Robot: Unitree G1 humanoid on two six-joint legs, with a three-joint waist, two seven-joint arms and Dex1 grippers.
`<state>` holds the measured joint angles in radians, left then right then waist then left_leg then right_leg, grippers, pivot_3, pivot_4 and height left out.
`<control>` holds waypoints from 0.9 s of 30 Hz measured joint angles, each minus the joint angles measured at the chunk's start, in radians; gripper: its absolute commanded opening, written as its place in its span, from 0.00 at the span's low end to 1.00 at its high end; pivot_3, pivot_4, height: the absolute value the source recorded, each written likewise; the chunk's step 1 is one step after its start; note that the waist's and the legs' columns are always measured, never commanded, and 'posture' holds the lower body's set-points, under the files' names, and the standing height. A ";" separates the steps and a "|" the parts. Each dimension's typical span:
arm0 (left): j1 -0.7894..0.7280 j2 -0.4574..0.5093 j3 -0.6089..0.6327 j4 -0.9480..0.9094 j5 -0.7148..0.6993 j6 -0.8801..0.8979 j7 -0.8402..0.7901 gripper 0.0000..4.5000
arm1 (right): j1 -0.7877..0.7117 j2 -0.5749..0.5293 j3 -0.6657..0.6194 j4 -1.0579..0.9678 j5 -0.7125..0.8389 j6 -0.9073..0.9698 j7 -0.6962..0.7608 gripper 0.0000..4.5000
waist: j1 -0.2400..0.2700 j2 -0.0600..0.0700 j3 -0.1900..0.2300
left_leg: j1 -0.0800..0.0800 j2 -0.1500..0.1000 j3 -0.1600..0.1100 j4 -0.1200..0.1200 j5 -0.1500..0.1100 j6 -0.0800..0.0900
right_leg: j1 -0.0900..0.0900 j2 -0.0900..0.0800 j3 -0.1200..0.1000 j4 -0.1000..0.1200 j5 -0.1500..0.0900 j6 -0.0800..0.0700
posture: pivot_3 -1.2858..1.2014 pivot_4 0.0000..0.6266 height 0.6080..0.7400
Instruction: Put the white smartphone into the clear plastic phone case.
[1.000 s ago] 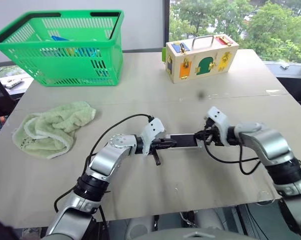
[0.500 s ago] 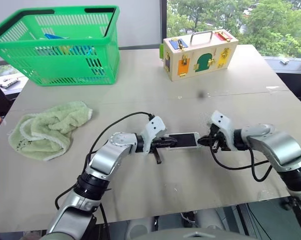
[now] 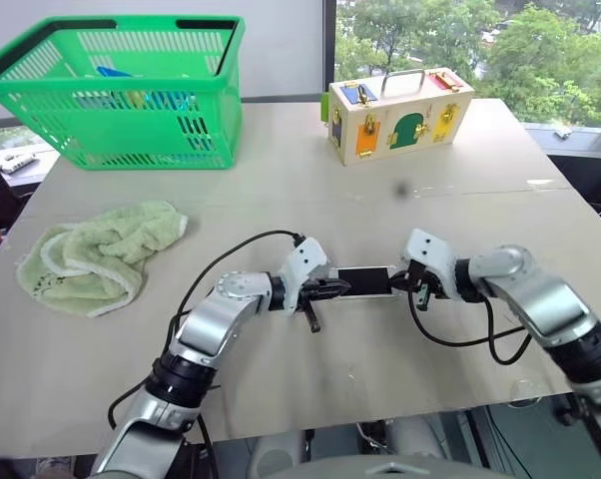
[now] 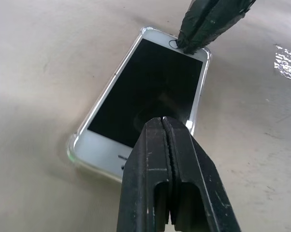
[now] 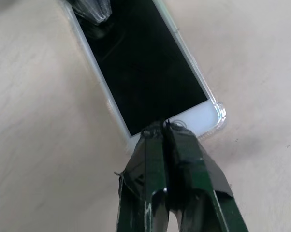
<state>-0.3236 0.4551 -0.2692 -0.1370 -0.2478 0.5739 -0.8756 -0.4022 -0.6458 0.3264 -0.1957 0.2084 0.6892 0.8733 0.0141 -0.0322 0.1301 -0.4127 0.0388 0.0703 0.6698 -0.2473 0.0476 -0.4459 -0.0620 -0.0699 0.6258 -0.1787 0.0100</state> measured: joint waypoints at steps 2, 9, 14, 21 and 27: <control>0.026 -0.012 0.018 -0.008 -0.003 -0.043 0.009 0.00 | 0.072 0.037 -0.053 0.000 0.023 -0.107 -0.014 0.00 | -0.001 0.007 0.006 | -0.002 -0.001 0.001 0.000 0.000 0.001 | -0.001 0.000 0.001 0.000 0.000 0.000 | 0.52 0.24 1.00; 0.075 -0.078 0.123 -0.048 -0.091 -0.129 0.037 0.21 | 0.153 0.078 -0.222 -0.022 0.083 -0.194 -0.060 0.25 | 0.001 0.012 0.024 | -0.003 0.000 0.001 -0.001 0.000 0.001 | -0.003 0.007 0.002 0.000 0.000 0.000 | 0.52 0.24 1.00; 0.100 -0.135 0.217 -0.098 -0.177 -0.130 0.096 0.68 | 0.191 0.088 -0.293 -0.097 0.115 -0.200 -0.095 0.74 | 0.001 0.012 0.025 | -0.003 0.000 0.002 -0.001 0.000 0.001 | -0.002 0.007 0.002 0.000 0.000 0.000 | 0.52 0.24 1.00; 0.141 -0.200 0.312 -0.159 -0.227 -0.124 0.246 0.99 | 0.249 0.074 -0.395 -0.146 0.152 -0.225 -0.107 1.00 | 0.001 0.010 0.027 | -0.003 0.000 0.001 0.000 0.000 0.001 | -0.001 0.008 0.002 0.000 0.000 0.000 | 0.52 0.24 1.00; 0.244 -0.115 0.365 -0.238 -0.270 -0.083 0.255 0.99 | 0.384 0.066 -0.495 -0.188 0.151 -0.266 -0.149 1.00 | 0.001 0.011 0.027 | -0.003 0.000 0.001 -0.001 0.000 0.001 | -0.002 0.008 0.003 0.000 0.000 0.000 | 0.52 0.24 1.00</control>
<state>-0.0799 0.3397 0.0954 -0.3751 -0.5183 0.4912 -0.6210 -0.0178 -0.5796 -0.1691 -0.3833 0.3589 0.4236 0.7243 0.0147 -0.0217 0.1573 -0.4158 0.0387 0.0716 0.6686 -0.2470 0.0482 -0.4480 -0.0536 -0.0669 0.6256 -0.1788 0.0101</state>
